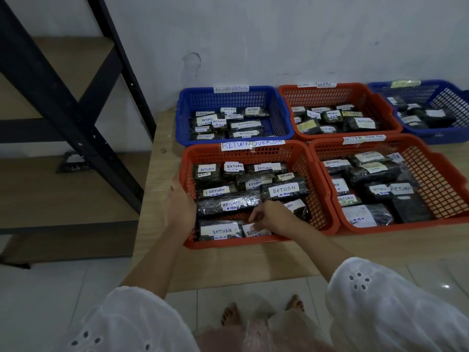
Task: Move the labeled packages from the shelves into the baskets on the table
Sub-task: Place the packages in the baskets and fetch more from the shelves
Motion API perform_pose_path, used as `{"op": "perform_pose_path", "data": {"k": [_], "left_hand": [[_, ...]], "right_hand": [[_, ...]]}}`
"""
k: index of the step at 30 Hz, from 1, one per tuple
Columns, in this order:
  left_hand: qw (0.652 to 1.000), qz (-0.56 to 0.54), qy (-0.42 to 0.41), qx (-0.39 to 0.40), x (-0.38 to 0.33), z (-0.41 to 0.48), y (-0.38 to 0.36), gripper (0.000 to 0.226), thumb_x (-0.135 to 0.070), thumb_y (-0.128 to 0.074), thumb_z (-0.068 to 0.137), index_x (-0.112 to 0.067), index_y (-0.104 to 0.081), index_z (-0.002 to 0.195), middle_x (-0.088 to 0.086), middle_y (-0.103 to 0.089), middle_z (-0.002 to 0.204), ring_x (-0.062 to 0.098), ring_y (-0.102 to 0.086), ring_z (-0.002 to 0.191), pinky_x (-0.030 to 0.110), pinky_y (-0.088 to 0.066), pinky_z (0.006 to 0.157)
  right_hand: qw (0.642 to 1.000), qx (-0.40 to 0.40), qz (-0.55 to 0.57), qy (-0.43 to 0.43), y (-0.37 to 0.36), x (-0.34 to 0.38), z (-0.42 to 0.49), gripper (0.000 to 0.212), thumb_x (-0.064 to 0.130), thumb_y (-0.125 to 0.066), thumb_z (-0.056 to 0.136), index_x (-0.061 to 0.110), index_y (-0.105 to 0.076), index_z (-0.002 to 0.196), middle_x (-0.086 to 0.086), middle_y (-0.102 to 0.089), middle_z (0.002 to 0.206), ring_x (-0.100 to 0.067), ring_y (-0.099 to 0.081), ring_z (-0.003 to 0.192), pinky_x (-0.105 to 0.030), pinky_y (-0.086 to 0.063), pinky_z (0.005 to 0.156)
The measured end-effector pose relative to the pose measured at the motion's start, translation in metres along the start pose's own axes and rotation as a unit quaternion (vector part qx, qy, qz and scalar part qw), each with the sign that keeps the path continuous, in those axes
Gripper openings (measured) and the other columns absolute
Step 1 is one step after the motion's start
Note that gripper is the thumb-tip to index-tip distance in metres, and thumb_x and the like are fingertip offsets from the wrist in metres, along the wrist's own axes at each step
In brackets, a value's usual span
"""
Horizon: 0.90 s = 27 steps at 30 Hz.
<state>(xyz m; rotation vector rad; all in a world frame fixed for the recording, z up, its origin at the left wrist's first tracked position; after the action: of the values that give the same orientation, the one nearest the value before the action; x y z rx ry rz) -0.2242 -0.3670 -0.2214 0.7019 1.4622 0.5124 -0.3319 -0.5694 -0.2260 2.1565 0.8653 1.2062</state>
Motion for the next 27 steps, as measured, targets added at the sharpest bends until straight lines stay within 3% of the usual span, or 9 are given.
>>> {"op": "perform_pose_path", "data": {"k": [4, 8, 11, 13, 16, 22, 27], "left_hand": [[1.0, 0.009, -0.008, -0.015, -0.002, -0.002, 0.001, 0.05, -0.008, -0.041, 0.093, -0.015, -0.03, 0.142, 0.016, -0.055, 0.122, 0.032, -0.056, 0.106, 0.051, -0.047, 0.088], [1.0, 0.007, -0.005, -0.022, -0.003, -0.003, 0.002, 0.05, -0.008, -0.042, 0.093, -0.015, -0.03, 0.141, 0.015, -0.056, 0.121, 0.031, -0.057, 0.105, 0.047, -0.049, 0.084], [1.0, 0.009, 0.001, -0.021, -0.003, -0.003, 0.002, 0.053, -0.008, -0.043, 0.093, -0.017, -0.028, 0.143, 0.015, -0.054, 0.122, 0.032, -0.056, 0.106, 0.048, -0.049, 0.085], [1.0, 0.011, 0.002, -0.021, -0.003, -0.004, 0.002, 0.054, -0.009, -0.044, 0.093, -0.017, -0.027, 0.143, 0.016, -0.054, 0.123, 0.033, -0.056, 0.106, 0.05, -0.049, 0.085], [1.0, 0.006, 0.002, -0.015, -0.003, -0.003, 0.001, 0.056, -0.007, -0.045, 0.092, -0.016, -0.026, 0.143, 0.016, -0.053, 0.123, 0.033, -0.055, 0.108, 0.052, -0.049, 0.088], [1.0, -0.002, 0.001, -0.01, -0.004, -0.002, 0.003, 0.053, -0.005, -0.044, 0.091, -0.014, -0.03, 0.141, 0.016, -0.055, 0.122, 0.033, -0.055, 0.108, 0.054, -0.048, 0.089], [1.0, -0.003, 0.001, -0.011, -0.004, -0.003, 0.003, 0.052, -0.007, -0.043, 0.092, -0.014, -0.028, 0.142, 0.015, -0.056, 0.12, 0.032, -0.057, 0.105, 0.053, -0.049, 0.087]], "right_hand": [[0.996, -0.06, -0.058, 0.022, -0.004, 0.003, -0.002, 0.028, 0.02, -0.076, 0.078, 0.016, -0.071, 0.105, -0.005, -0.05, 0.113, -0.018, -0.055, 0.103, -0.028, -0.047, 0.086], [0.984, -0.064, -0.165, 0.031, 0.005, 0.002, -0.001, 0.035, 0.038, -0.077, 0.074, 0.027, -0.071, 0.107, 0.001, -0.059, 0.107, -0.016, -0.047, 0.108, -0.028, -0.039, 0.078], [0.998, -0.056, 0.023, 0.006, 0.021, -0.012, 0.001, 0.039, 0.024, -0.081, 0.072, 0.014, -0.071, 0.109, -0.006, -0.069, 0.101, -0.017, -0.061, 0.095, -0.022, -0.046, 0.077], [0.99, -0.068, 0.127, -0.011, 0.034, -0.024, 0.0, 0.025, 0.008, -0.08, 0.073, 0.005, -0.073, 0.096, -0.013, -0.072, 0.094, -0.017, -0.065, 0.082, -0.015, -0.049, 0.067], [0.989, -0.012, 0.146, -0.016, 0.035, -0.033, -0.002, 0.009, 0.004, -0.078, 0.074, 0.009, -0.072, 0.08, -0.009, -0.072, 0.078, -0.012, -0.066, 0.067, -0.017, -0.052, 0.055], [0.985, 0.021, 0.166, -0.032, 0.021, -0.035, 0.003, 0.018, -0.004, -0.078, 0.07, 0.008, -0.066, 0.07, 0.003, -0.066, 0.05, -0.006, -0.065, 0.05, -0.017, -0.053, 0.05], [0.989, 0.027, 0.141, -0.032, 0.031, -0.034, 0.0, 0.014, 0.009, -0.08, 0.073, 0.012, -0.069, 0.08, 0.002, -0.071, 0.066, -0.008, -0.067, 0.06, -0.02, -0.053, 0.055]]}}
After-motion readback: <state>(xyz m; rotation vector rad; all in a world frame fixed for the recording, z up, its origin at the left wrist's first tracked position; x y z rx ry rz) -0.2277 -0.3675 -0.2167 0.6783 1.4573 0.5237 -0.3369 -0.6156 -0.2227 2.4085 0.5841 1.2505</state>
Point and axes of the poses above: each hand's wrist, its own z-axis towards the middle knuckle, its own y-axis out of the back of the hand, x = y × z, the point moved 4 cm from there along z, towards the middle knuckle
